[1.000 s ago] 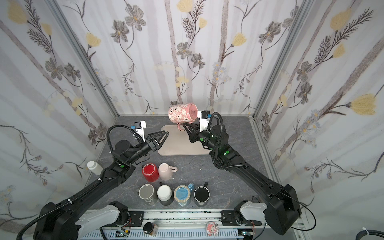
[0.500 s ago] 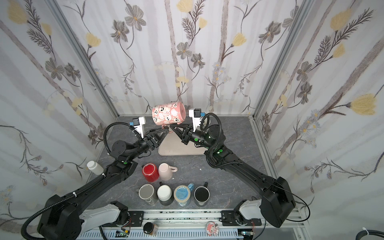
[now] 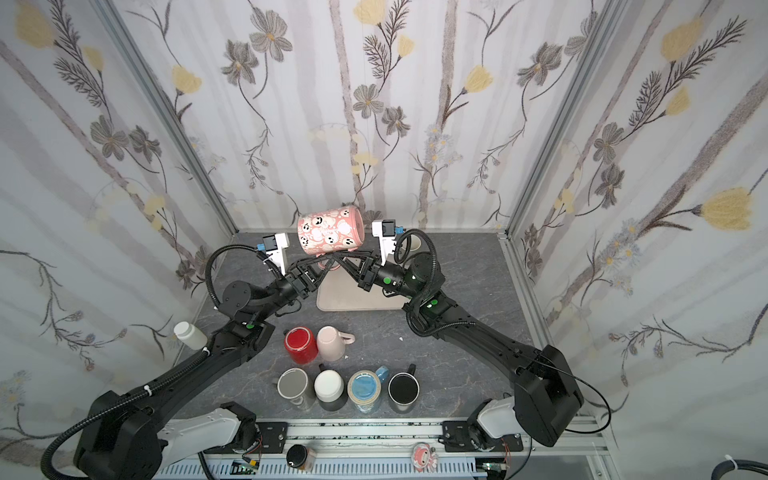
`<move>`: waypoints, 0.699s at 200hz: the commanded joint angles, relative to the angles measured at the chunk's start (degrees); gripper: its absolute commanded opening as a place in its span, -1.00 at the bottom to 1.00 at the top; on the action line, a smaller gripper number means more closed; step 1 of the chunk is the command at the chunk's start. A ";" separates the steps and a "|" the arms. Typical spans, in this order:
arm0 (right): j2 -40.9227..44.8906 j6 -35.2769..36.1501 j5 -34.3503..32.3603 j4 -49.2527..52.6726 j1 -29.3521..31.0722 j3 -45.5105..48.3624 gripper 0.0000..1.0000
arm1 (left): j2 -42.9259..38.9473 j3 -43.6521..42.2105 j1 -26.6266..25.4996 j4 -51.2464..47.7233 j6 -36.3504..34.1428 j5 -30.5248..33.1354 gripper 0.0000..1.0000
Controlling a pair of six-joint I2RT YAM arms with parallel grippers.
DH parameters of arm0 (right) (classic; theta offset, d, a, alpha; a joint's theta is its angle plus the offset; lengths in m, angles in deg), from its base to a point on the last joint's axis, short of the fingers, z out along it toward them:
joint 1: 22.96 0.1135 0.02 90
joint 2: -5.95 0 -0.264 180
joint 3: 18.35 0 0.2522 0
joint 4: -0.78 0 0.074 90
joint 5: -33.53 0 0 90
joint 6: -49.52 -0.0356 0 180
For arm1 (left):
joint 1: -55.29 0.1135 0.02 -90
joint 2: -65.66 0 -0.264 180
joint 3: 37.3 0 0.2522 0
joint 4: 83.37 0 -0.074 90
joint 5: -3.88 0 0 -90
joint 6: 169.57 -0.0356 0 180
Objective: Turn the mug right side up
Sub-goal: 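Grasp the pink mug's handle with the left gripper while the right gripper holds it, then carry the pink mug upright to the tray's far corner while the right arm withdraws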
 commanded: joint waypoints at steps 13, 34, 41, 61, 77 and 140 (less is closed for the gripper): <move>0.76 1.78 -1.84 -2.43 0.21 0.36 -1.00 | -0.69 1.42 -0.37 -1.30 -2.02 2.55 -1.00; 2.49 4.79 -4.35 2.48 0.24 0.60 -0.79 | -1.11 2.69 -0.91 -5.56 -4.15 4.48 -1.00; 3.38 6.38 -5.47 4.67 0.25 0.83 -0.62 | -1.29 3.44 -1.30 -8.18 -5.35 5.75 -1.00; 6.45 9.58 -10.09 9.33 0.17 2.65 -0.18 | -1.14 6.14 -2.58 -16.11 -8.90 9.25 -1.00; 8.78 11.69 -13.50 12.82 -0.04 4.04 0.11 | -0.29 8.85 -3.59 -22.10 -11.30 11.93 -1.00; 20.06 17.22 -26.88 26.93 -2.02 10.34 0.26 | 4.42 17.89 -7.29 -37.18 -20.52 21.26 -1.00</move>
